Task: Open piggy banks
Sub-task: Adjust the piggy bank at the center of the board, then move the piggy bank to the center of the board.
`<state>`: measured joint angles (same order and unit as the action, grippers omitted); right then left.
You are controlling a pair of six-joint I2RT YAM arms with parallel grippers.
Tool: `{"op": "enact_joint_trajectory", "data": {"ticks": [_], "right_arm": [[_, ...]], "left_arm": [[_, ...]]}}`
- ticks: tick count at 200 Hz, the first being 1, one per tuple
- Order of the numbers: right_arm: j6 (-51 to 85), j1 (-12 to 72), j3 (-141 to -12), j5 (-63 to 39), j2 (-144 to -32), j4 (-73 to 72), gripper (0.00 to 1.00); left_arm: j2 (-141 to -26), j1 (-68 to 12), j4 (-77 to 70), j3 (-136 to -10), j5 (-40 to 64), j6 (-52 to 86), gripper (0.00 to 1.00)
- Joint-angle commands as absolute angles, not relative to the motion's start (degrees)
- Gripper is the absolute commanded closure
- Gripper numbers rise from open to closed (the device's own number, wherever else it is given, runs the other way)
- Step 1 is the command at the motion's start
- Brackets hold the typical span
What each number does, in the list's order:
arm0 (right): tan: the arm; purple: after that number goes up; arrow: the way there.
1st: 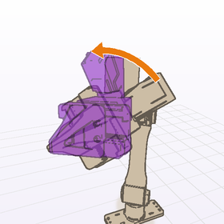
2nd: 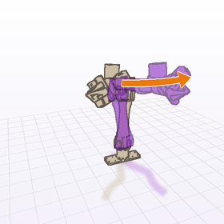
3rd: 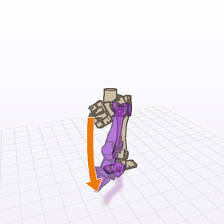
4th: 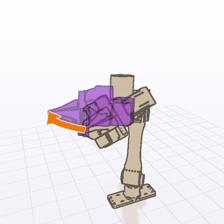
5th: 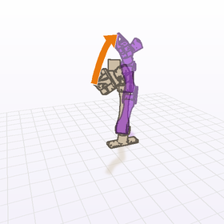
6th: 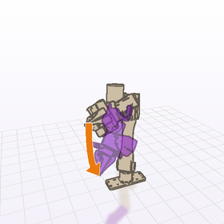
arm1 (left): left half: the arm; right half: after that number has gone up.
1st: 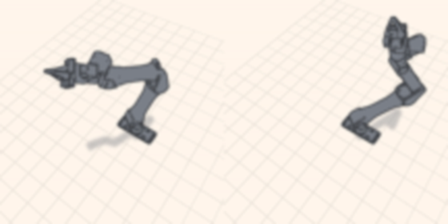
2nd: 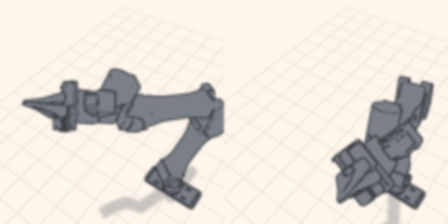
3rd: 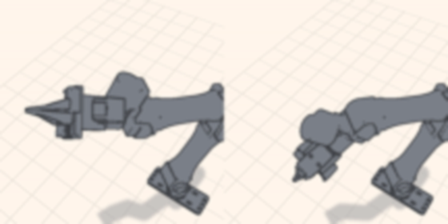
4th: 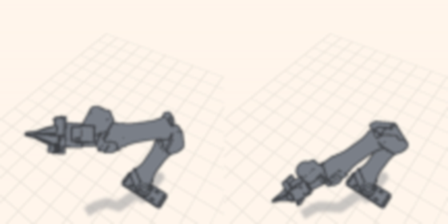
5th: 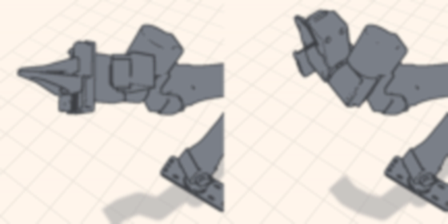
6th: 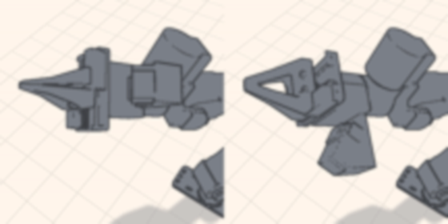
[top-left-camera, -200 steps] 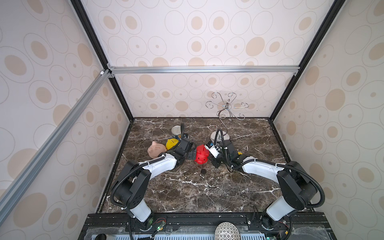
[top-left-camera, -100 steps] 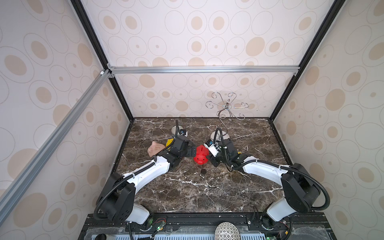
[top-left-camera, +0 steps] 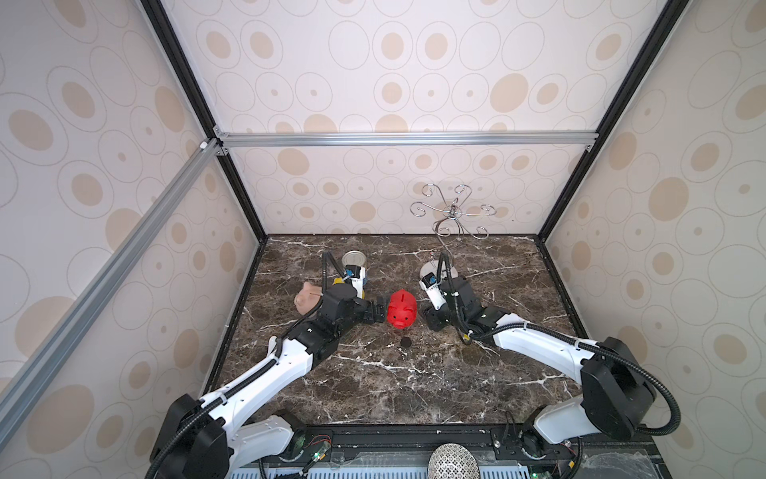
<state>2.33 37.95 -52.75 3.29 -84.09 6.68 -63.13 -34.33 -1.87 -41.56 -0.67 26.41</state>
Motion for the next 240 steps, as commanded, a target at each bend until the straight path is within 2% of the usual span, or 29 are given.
{"op": "enact_joint_trajectory", "data": {"ticks": [1,52,106,150,182,196,213,240], "right_arm": [[7.32,38.58,-55.34,6.46,-82.74,15.85,0.37],[14.11,39.03,-51.86,3.49,-79.63,14.51,0.27],[16.83,41.91,-57.95,-1.16,-89.58,12.27,0.19],[18.83,43.15,-62.44,0.76,-97.21,8.39,0.07],[19.93,43.14,-67.22,4.68,-102.07,10.24,0.06],[18.76,42.95,-69.09,5.78,-104.0,11.02,0.08],[15.57,42.82,-70.46,3.73,-105.87,10.57,0.13],[11.58,41.49,-71.92,2.18,-107.55,9.52,0.15]], "left_arm": [[-59.22,-34.56,-7.48,-38.48,0.67,29.3,0.0],[-53.62,-34.62,-5.53,-34.0,-3.85,32.11,0.0],[-47.05,-34.51,-4.58,-26.84,-10.33,37.42,0.0],[-47.58,-34.53,-4.32,-26.29,-7.67,37.09,0.0],[-48.3,-34.47,-4.92,-26.23,-6.53,37.09,0.0],[-48.09,-34.52,-5.14,-26.04,-6.58,37.0,0.0],[-48.08,-34.53,-5.02,-26.35,-6.68,36.83,0.0],[-48.6,-34.54,-4.17,-27.32,-6.71,36.34,0.0]]}}
